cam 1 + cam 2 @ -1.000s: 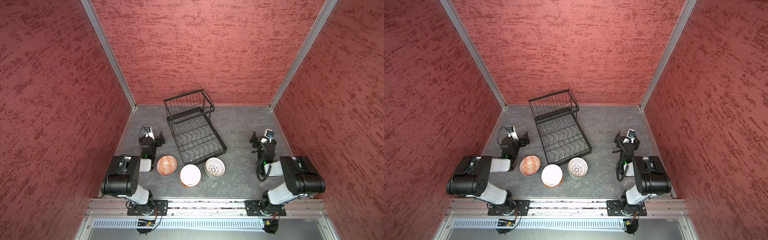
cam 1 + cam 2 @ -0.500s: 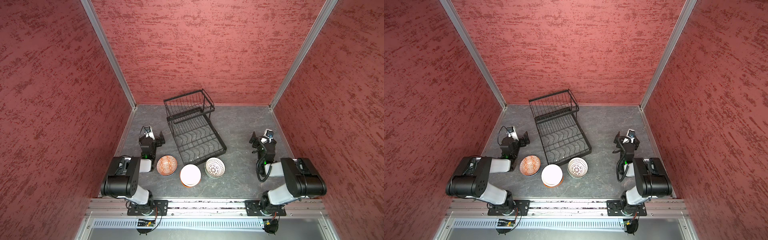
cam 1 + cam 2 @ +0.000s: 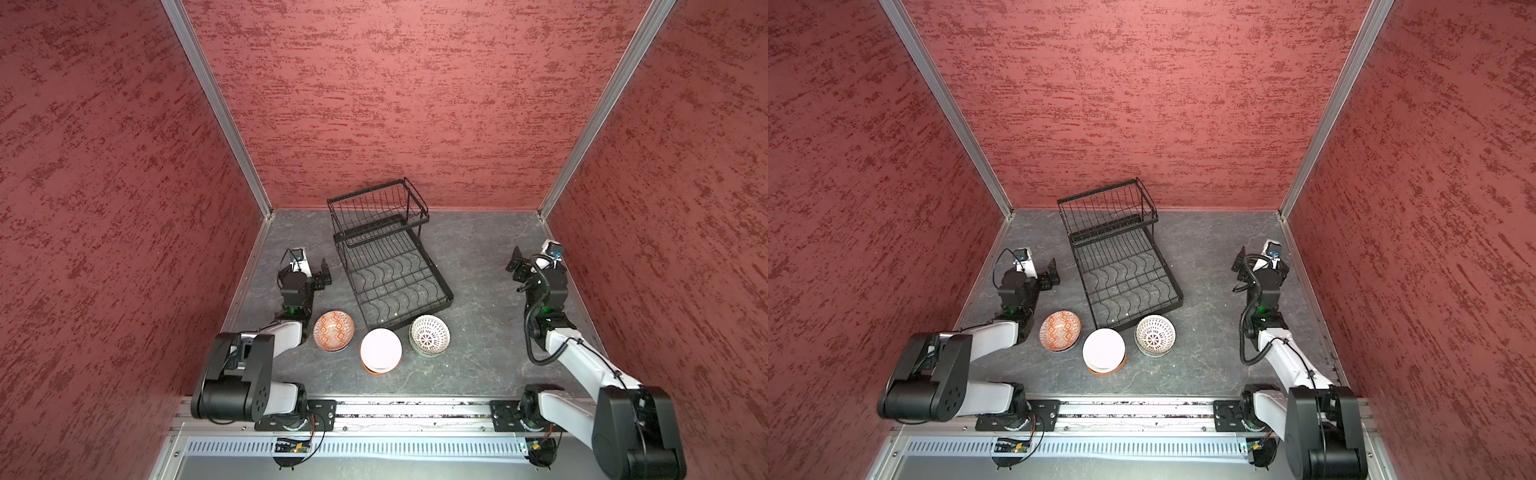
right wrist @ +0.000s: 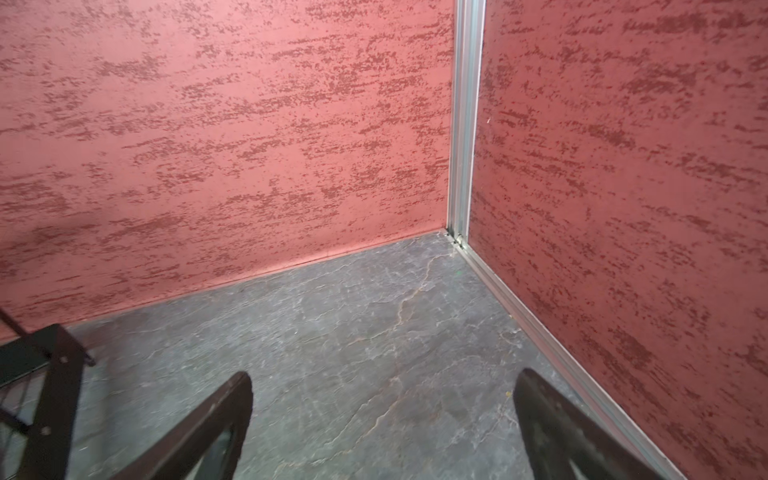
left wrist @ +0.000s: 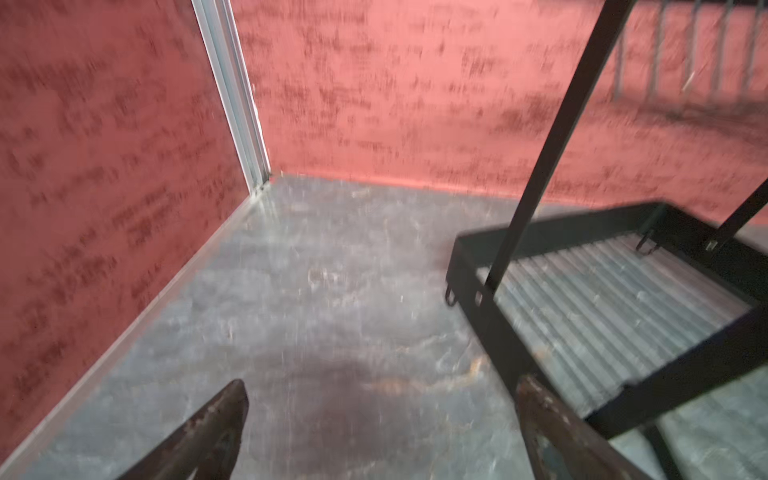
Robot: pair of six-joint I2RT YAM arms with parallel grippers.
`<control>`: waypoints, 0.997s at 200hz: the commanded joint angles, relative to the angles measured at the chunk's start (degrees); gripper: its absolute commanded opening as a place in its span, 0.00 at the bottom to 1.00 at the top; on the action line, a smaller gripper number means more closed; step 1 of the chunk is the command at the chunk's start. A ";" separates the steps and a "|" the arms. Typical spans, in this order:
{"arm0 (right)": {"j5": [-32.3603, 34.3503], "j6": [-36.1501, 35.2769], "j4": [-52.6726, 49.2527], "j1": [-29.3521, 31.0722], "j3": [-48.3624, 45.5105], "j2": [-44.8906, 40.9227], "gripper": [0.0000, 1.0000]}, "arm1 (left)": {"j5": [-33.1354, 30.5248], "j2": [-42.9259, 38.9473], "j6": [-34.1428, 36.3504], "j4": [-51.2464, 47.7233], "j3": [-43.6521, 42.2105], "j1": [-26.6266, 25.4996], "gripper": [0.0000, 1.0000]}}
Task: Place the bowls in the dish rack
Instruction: 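Reach the left gripper over the white bowl while the right arm moves toward the rack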
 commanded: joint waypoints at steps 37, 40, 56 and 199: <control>-1.39 12.94 -30.40 2.10 11.02 -3.18 0.99 | -9.84 -8.30 -9.26 -36.72 12.31 -5.78 0.99; -1.61 13.19 -31.49 2.27 11.47 -3.12 0.99 | -10.13 -8.59 -9.90 -38.15 12.79 -6.31 0.99; -2.59 14.77 -36.56 3.71 13.53 -2.81 0.99 | -11.04 -10.63 -11.51 -45.02 14.83 -10.00 1.00; -6.40 23.00 -52.39 28.26 21.03 0.09 0.99 | -6.58 -30.01 -41.65 -97.83 23.29 -34.65 1.00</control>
